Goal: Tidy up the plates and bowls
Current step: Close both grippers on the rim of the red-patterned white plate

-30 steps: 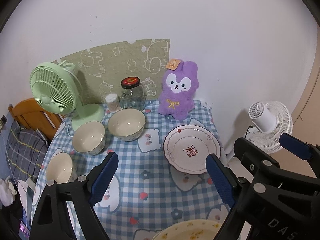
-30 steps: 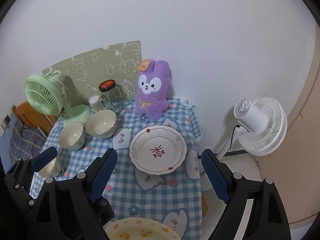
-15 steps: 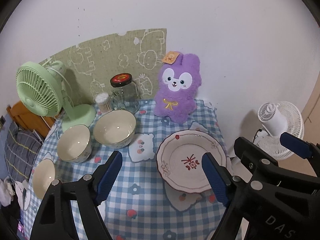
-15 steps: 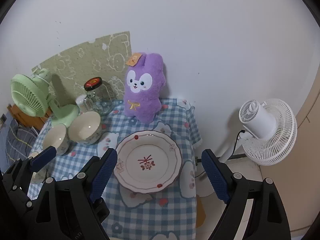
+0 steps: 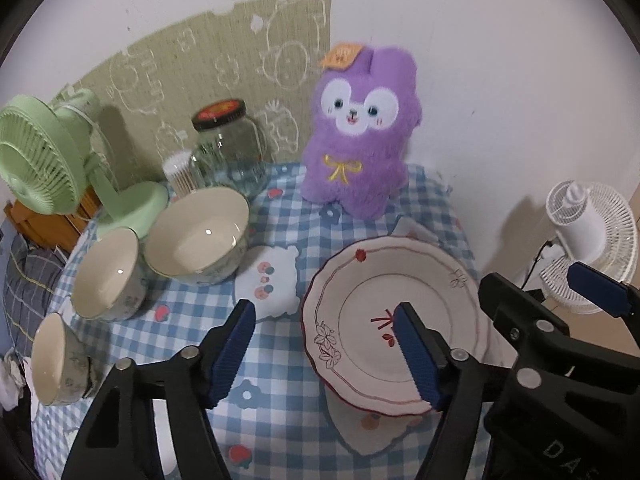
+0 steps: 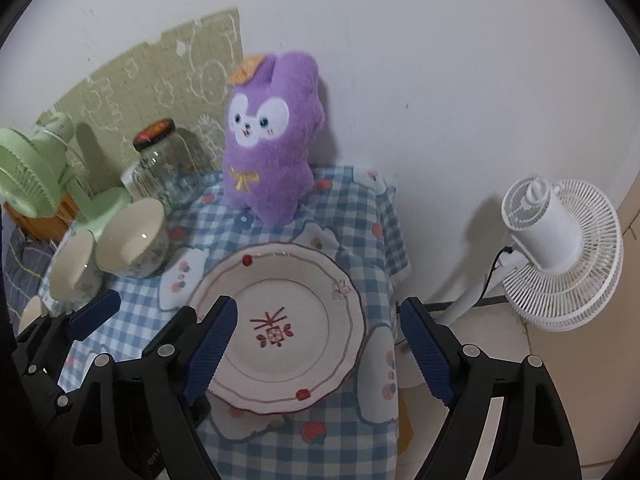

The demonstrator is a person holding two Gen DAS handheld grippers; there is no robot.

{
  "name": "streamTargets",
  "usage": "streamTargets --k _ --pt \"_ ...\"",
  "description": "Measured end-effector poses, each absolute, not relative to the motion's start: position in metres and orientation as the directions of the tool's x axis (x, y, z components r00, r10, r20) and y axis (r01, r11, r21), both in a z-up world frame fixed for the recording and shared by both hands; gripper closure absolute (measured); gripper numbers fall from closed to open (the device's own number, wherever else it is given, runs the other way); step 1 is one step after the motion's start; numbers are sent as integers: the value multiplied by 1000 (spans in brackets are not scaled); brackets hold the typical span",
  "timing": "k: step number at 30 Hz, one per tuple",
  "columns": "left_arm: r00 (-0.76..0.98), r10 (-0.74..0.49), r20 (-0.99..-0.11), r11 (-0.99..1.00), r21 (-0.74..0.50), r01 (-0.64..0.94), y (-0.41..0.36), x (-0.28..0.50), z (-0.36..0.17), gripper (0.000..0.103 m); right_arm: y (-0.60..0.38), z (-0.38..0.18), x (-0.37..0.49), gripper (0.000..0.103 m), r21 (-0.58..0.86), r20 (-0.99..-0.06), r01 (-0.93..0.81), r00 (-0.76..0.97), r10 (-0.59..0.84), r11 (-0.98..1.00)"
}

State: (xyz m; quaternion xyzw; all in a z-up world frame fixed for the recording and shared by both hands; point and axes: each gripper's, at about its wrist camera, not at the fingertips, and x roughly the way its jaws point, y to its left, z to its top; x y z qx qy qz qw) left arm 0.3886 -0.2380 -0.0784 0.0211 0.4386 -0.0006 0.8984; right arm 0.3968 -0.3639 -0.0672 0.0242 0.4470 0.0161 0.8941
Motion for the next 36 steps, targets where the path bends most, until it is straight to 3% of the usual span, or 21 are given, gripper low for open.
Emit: streamTargets --k 14,23,27,36 --pt "544 38 -839 998 57 18 -242 429 -133 35 -373 -125 431 24 70 -840 30 541 42 997" --pt "527 35 -849 998 53 20 -245 444 -147 35 -375 -145 445 28 61 -855 48 518 27 997" --pt "490 37 -871 998 59 29 -245 451 -158 42 -375 -154 448 33 60 -863 48 504 27 997" --pt "503 53 -863 996 79 31 -245 451 -161 43 -381 -165 453 36 93 -871 79 489 43 992"
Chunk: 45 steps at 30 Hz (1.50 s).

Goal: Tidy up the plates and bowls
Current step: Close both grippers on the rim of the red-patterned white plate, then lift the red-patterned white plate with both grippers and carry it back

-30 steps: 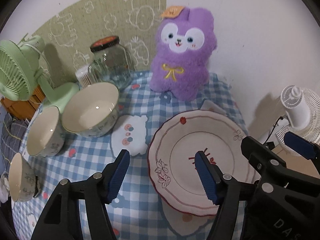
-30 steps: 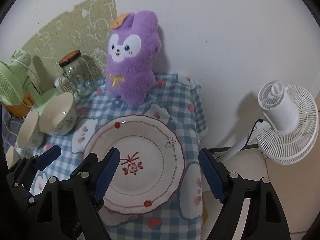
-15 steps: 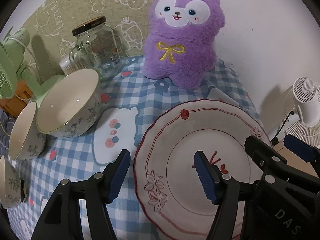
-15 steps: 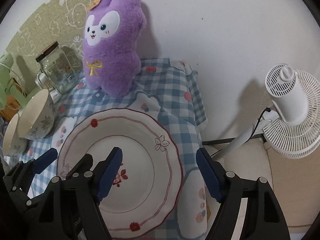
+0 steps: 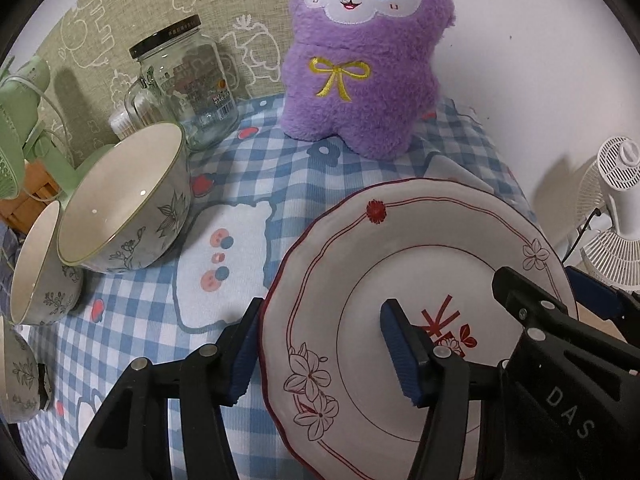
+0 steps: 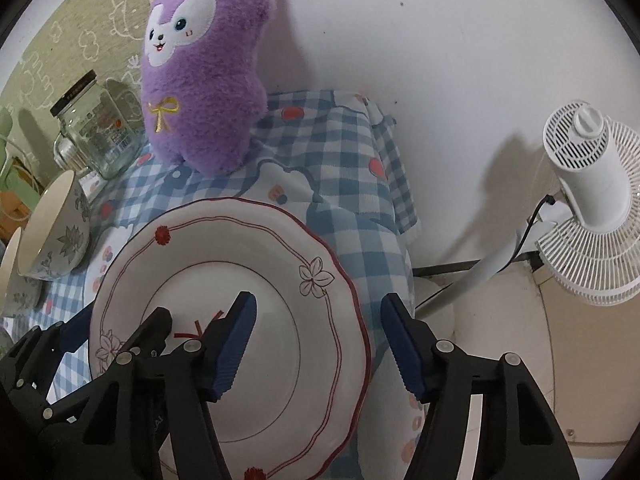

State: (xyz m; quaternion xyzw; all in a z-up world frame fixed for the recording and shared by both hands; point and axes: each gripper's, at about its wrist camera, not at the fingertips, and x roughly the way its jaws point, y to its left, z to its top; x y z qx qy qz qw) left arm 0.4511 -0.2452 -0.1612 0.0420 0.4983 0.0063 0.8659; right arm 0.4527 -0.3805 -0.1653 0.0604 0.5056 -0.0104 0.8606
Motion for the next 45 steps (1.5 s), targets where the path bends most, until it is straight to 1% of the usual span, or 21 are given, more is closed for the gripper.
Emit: streamTargets --k 2,4,6,11,13,14,15,17,18,21,24,29,39,45 --pt "499 54 -865 996 81 34 -245 452 -161 43 -380 -166 453 36 96 -872 81 487 45 992" --pt "499 52 -865 997 77 31 -244 453 -162 43 -380 -166 454 40 90 -873 79 486 40 993" --pt "500 55 -864 996 83 33 -244 452 -161 43 -379 -166 454 45 92 -875 80 482 42 993" --pt "492 49 -869 996 77 37 -243 452 -161 44 -379 -166 454 52 102 -884 82 465 52 991" --pt "489 55 -871 996 83 36 -244 452 -160 46 -379 -166 454 54 92 -887 87 460 42 992" --pt "485 60 -872 996 87 33 -244 452 -159 49 -377 -167 454 58 64 -892 85 451 19 994" --pt "484 68 -872 996 91 25 -241 452 -158 57 -377 -169 454 60 53 -896 83 444 11 995" --pt "473 69 -878 997 80 2 -237 453 -156 62 -378 -169 452 60 61 -896 85 443 17 995" --pt "475 67 -878 997 78 4 -236 453 -156 62 -379 -169 452 60 63 -896 86 443 18 994" --pt "496 94 -863 992 125 30 -242 448 -156 62 -380 -168 452 60 63 -896 87 443 18 994" --pt "497 95 -862 991 128 33 -241 446 -157 62 -380 -168 452 60 64 -898 91 440 17 994" --pt "503 128 -855 986 165 31 -245 442 -156 62 -380 -167 451 60 63 -906 108 424 11 992" --pt "487 112 -866 989 143 27 -244 435 -154 63 -377 -164 440 60 51 -912 95 410 8 994" --pt "480 110 -870 992 123 -4 -236 430 -150 63 -369 -159 429 60 36 -913 79 408 1 996"
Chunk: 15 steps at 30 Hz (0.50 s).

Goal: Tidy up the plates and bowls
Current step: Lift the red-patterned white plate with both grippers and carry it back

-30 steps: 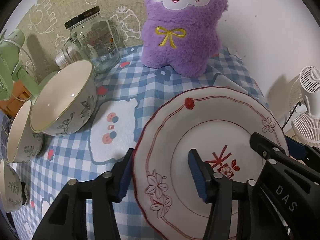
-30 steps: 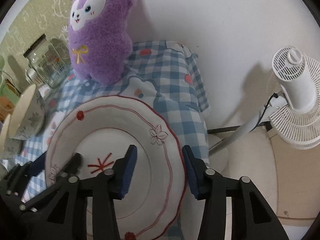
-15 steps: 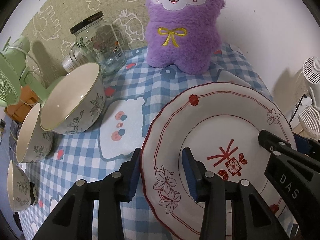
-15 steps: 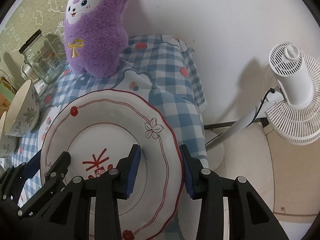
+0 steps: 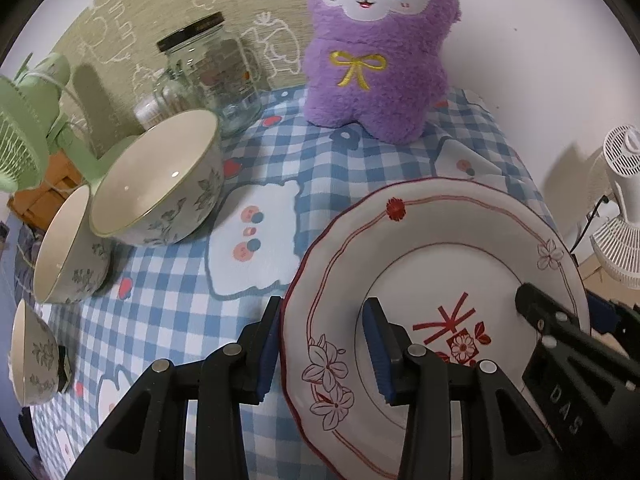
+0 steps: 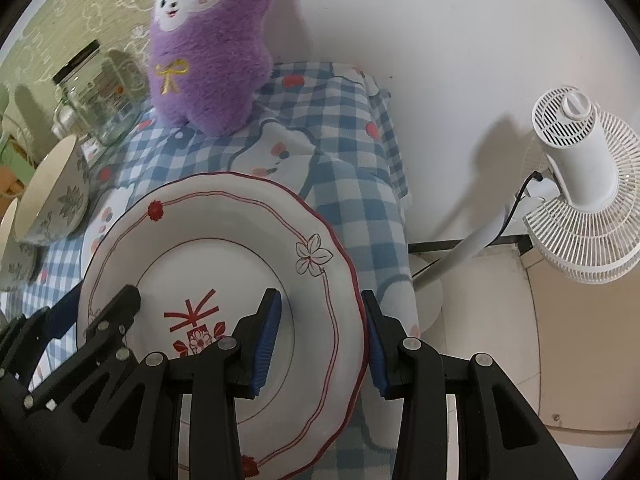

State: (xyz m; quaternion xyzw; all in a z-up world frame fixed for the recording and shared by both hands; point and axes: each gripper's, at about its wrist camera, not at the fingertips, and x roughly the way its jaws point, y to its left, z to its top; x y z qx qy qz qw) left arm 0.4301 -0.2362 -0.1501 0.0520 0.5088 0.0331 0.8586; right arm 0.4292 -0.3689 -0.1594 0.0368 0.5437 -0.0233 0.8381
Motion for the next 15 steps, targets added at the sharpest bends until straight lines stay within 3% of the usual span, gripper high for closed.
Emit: streamTargets --k 15 --pt "496 88 -864 994 106 9 -224 401 -128 63 -355 -127 400 60 20 -901 94 432 -22 995"
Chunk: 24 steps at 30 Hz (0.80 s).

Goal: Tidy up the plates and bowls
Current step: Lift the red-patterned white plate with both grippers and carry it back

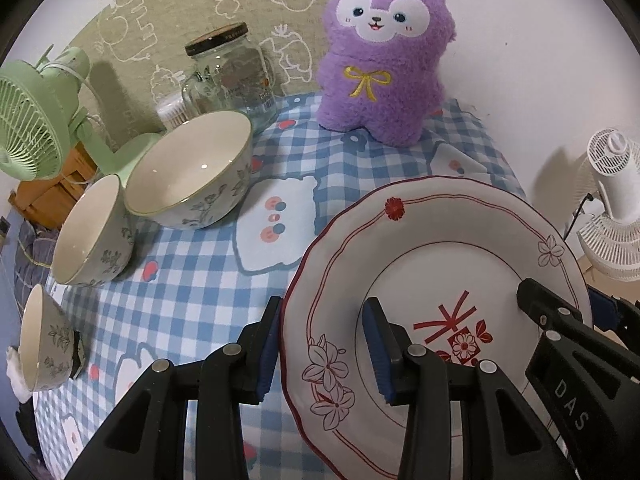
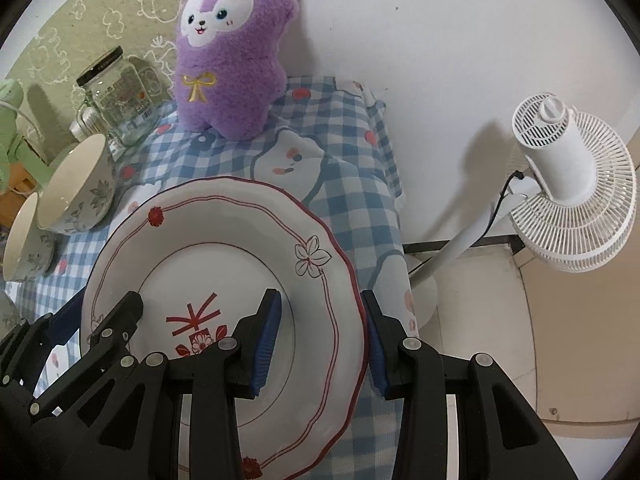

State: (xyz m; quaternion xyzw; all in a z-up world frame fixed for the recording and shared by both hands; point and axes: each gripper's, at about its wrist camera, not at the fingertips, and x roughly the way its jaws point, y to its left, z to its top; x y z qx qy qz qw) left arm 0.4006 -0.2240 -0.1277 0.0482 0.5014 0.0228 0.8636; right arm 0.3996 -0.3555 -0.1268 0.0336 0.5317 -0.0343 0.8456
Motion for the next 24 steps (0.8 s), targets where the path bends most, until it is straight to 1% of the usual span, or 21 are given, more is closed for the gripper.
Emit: streamTargets --k 24 --pt "583 47 -811 997 75 25 -184 320 -54 63 -320 -46 316 60 7 -860 125 506 -58 992"
